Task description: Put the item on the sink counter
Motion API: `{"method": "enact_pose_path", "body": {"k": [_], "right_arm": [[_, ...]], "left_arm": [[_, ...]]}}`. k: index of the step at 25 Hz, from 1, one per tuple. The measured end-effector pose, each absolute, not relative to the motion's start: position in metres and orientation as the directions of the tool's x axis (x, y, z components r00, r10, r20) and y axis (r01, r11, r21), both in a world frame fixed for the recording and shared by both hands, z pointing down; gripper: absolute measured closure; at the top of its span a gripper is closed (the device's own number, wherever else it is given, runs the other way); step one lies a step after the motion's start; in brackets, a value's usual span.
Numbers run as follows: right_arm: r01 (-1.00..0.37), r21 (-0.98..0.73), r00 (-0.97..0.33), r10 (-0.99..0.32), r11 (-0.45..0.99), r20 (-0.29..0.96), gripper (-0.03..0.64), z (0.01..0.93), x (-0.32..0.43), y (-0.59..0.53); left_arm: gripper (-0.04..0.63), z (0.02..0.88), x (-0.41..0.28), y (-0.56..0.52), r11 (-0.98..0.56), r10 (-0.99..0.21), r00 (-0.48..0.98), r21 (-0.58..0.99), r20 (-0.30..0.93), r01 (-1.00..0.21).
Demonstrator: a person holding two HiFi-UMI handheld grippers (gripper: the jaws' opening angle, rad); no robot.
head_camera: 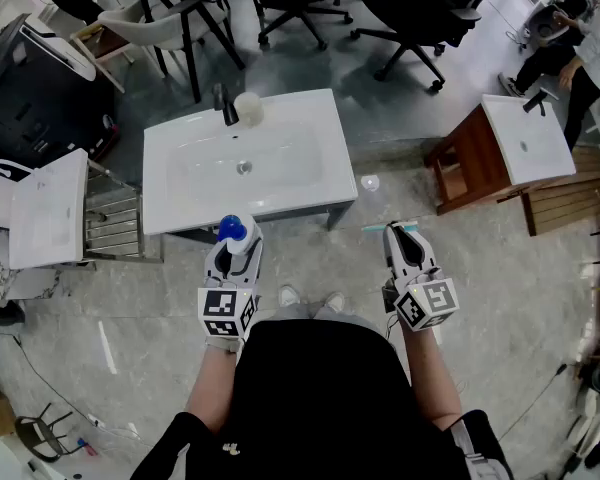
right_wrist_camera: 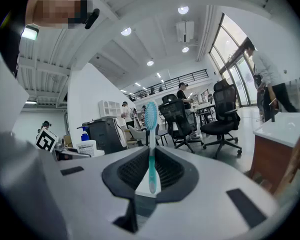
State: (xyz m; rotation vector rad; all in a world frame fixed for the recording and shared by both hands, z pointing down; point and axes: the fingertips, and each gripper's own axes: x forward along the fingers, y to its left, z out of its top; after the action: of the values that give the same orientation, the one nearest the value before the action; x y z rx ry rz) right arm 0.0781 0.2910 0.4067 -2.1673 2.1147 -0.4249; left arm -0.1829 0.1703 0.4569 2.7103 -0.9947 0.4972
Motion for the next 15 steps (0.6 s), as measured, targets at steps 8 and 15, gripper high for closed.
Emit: {"method": "enact_pose_path", "body": {"k": [8,15], "right_arm": [[-0.967,-0.252,0.005,-0.989,-0.042,0.147,0.563,0.408,0.058,0.271],[-0.969,-0.245,0.008,-0.988,-0.046,0.151,0.563,0.406,0.037,0.245]], "left_arm": [[0.388,0.458,-0.205,0.150,-0.744,-0.591,0.715,0.089,0.372,-0.662],[0.388,0.464,-0.225,0.128,-0.752,-0.587,0.724,0.087,0.361,-0.653]]}}
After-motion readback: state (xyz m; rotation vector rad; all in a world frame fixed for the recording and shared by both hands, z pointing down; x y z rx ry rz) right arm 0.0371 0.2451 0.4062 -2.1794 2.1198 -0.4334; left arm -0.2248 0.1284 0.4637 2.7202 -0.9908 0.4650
